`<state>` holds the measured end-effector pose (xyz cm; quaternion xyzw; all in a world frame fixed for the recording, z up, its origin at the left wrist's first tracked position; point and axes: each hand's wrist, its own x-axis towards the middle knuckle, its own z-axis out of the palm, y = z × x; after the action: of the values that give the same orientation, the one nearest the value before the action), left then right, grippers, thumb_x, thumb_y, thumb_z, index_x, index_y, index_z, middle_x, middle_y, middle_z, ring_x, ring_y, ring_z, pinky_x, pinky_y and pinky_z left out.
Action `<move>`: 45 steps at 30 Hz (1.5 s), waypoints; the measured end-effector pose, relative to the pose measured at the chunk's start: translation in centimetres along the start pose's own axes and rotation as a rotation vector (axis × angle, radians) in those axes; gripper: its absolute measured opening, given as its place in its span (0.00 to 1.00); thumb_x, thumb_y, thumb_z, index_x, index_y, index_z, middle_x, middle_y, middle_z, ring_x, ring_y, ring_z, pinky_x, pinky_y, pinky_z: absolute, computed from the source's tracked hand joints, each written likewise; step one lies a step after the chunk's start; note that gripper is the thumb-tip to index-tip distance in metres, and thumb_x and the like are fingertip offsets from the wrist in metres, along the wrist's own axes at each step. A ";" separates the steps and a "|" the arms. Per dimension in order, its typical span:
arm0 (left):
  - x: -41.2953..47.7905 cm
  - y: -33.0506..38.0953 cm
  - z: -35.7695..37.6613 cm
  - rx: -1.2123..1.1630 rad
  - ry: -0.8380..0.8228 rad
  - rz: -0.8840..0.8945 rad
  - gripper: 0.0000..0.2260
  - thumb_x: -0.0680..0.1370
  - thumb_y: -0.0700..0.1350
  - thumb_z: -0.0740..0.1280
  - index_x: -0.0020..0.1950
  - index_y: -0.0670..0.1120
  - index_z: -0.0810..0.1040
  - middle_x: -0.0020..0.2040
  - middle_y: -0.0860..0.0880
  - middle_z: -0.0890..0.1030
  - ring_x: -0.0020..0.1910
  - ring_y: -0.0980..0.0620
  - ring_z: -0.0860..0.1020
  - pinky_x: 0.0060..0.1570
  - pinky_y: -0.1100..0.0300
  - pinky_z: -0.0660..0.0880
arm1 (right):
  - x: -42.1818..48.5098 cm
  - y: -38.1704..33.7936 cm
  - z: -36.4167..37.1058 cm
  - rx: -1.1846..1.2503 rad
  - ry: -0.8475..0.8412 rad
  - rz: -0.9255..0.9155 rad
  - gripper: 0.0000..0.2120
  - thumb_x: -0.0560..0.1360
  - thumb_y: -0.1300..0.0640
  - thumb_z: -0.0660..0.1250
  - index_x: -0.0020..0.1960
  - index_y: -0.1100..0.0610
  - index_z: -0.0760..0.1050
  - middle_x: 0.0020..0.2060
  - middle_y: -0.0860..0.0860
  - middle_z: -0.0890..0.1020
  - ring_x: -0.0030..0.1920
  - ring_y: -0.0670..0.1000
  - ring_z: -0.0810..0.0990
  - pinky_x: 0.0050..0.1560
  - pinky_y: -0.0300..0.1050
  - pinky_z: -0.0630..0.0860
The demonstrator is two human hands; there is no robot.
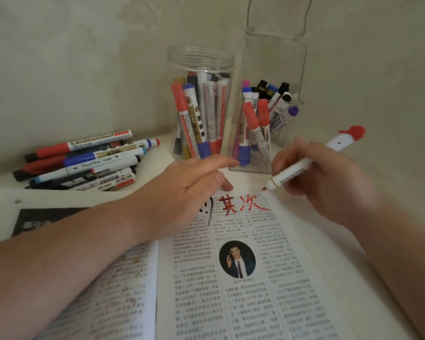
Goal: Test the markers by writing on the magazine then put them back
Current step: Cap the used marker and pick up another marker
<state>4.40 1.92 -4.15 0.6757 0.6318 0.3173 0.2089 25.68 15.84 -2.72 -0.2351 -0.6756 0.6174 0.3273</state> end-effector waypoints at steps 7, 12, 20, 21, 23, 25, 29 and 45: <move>0.4 -1.0 0.1 -0.267 0.176 0.009 0.20 0.82 0.59 0.48 0.69 0.61 0.72 0.56 0.59 0.81 0.52 0.57 0.78 0.50 0.68 0.70 | -0.2 -1.3 1.8 0.424 -0.077 -0.109 0.07 0.75 0.57 0.70 0.47 0.55 0.72 0.26 0.50 0.71 0.28 0.49 0.68 0.35 0.44 0.71; 0.8 -1.8 -0.1 -0.434 0.330 -0.026 0.20 0.81 0.59 0.48 0.60 0.59 0.78 0.51 0.53 0.84 0.46 0.49 0.80 0.47 0.51 0.73 | -0.3 -4.5 4.0 0.707 -0.369 0.158 0.40 0.71 0.21 0.52 0.34 0.60 0.61 0.26 0.51 0.56 0.29 0.49 0.57 0.35 0.47 0.60; 1.0 -1.6 -0.1 -0.617 0.420 -0.107 0.27 0.78 0.67 0.49 0.53 0.52 0.81 0.45 0.49 0.84 0.38 0.51 0.78 0.41 0.51 0.72 | 1.7 -5.9 8.1 0.704 -0.277 0.148 0.29 0.73 0.28 0.51 0.32 0.55 0.57 0.22 0.49 0.54 0.23 0.48 0.52 0.28 0.43 0.51; 1.1 -1.6 -0.2 -0.652 0.440 -0.120 0.28 0.78 0.68 0.50 0.51 0.51 0.82 0.44 0.49 0.84 0.37 0.50 0.78 0.40 0.51 0.72 | 1.8 -5.6 8.3 0.707 -0.269 0.164 0.32 0.72 0.25 0.52 0.33 0.55 0.59 0.22 0.49 0.54 0.23 0.48 0.52 0.28 0.43 0.51; 1.2 -1.6 -0.5 -0.736 0.474 -0.146 0.30 0.78 0.69 0.51 0.49 0.47 0.81 0.41 0.48 0.84 0.35 0.49 0.76 0.37 0.52 0.70 | 1.9 -5.2 8.5 0.675 -0.256 0.200 0.36 0.70 0.19 0.53 0.35 0.55 0.64 0.25 0.49 0.54 0.25 0.48 0.53 0.28 0.42 0.52; 1.2 -1.7 -0.7 -0.788 0.489 -0.166 0.30 0.78 0.69 0.52 0.48 0.45 0.81 0.40 0.46 0.84 0.35 0.49 0.75 0.35 0.53 0.69 | 2.1 -5.0 8.5 0.593 -0.231 0.205 0.34 0.71 0.21 0.54 0.39 0.55 0.66 0.28 0.50 0.58 0.27 0.48 0.55 0.27 0.42 0.53; 0.9 -1.8 -0.7 -0.661 0.477 -0.165 0.24 0.84 0.60 0.55 0.50 0.43 0.81 0.42 0.45 0.84 0.35 0.51 0.77 0.38 0.56 0.71 | 2.6 -4.7 8.6 0.328 -0.178 0.099 0.14 0.79 0.47 0.56 0.44 0.57 0.67 0.34 0.56 0.67 0.28 0.52 0.63 0.25 0.41 0.59; 0.3 -0.4 -0.7 -0.426 0.300 0.025 0.11 0.72 0.52 0.73 0.54 0.57 0.83 0.47 0.51 0.85 0.46 0.47 0.81 0.51 0.42 0.78 | 0.3 -2.2 12.3 -0.061 0.056 -0.138 0.14 0.78 0.67 0.69 0.58 0.54 0.72 0.46 0.53 0.87 0.47 0.51 0.85 0.52 0.44 0.79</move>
<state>3.61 2.17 -3.91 0.5695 0.5664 0.5423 0.2466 16.65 7.38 -0.80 -0.2149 -0.6991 0.5658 0.3807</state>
